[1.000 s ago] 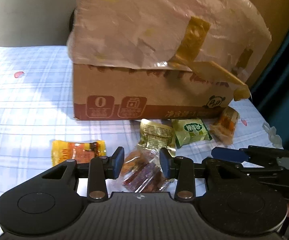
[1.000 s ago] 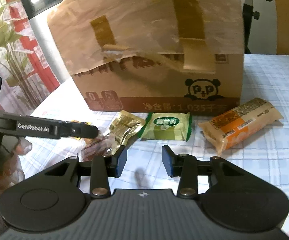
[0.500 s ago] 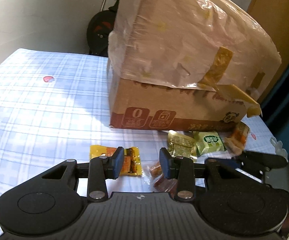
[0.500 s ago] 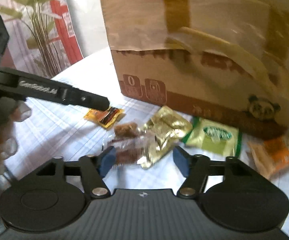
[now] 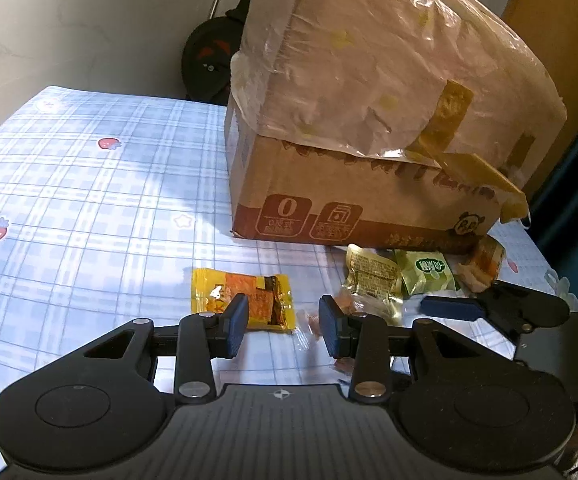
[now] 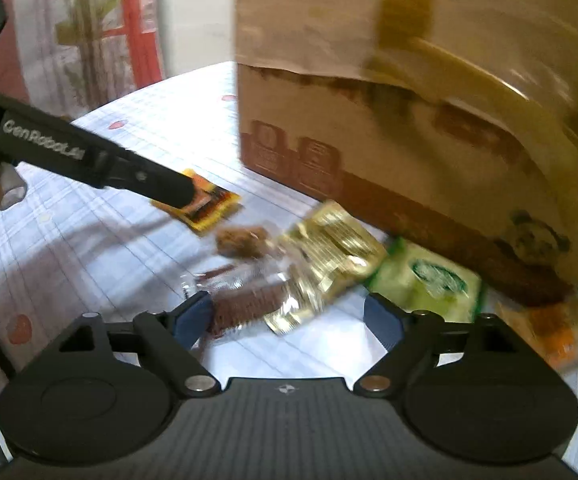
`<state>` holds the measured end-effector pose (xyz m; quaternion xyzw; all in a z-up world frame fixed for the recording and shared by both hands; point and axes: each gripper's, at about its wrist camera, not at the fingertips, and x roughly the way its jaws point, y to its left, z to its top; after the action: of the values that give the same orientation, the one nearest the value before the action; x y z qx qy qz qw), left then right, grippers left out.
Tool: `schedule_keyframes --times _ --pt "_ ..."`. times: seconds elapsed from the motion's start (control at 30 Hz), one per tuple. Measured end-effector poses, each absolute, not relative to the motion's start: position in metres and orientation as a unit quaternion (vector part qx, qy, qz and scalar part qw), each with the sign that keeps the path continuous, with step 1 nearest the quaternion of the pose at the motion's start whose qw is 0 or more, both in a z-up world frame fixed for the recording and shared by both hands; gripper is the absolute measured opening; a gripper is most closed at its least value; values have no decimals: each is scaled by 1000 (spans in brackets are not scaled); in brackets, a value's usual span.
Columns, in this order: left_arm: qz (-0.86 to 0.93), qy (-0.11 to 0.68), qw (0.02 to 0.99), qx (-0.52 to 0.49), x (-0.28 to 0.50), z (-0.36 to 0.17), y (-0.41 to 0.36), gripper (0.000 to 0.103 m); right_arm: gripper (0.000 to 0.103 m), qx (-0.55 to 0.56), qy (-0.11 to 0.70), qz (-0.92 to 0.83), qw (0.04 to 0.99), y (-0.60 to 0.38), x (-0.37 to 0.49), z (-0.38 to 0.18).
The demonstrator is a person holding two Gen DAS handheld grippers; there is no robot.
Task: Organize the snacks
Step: 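Grasp a small clear packet with the left tool while the right tool grasps the clear red-brown packet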
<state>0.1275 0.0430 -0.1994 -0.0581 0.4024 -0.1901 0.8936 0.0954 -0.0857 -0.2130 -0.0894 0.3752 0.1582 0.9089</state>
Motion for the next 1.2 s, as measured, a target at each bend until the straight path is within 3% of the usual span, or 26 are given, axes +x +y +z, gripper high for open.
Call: schedule_keyframes --times 0.27,0.57,0.8,1.2 --pt "-199 404 892 -42 125 -204 33 41 82 -47 387 99 916 -128 90 -209" --pt "-197 403 893 -44 124 -203 33 41 77 -24 371 163 914 -98 105 -200" --pt "-202 402 892 -41 124 -203 33 41 48 -51 369 156 915 -93 111 -209" --pt "-240 401 883 48 134 -213 -5 41 48 -50 332 148 930 -138 66 -215"
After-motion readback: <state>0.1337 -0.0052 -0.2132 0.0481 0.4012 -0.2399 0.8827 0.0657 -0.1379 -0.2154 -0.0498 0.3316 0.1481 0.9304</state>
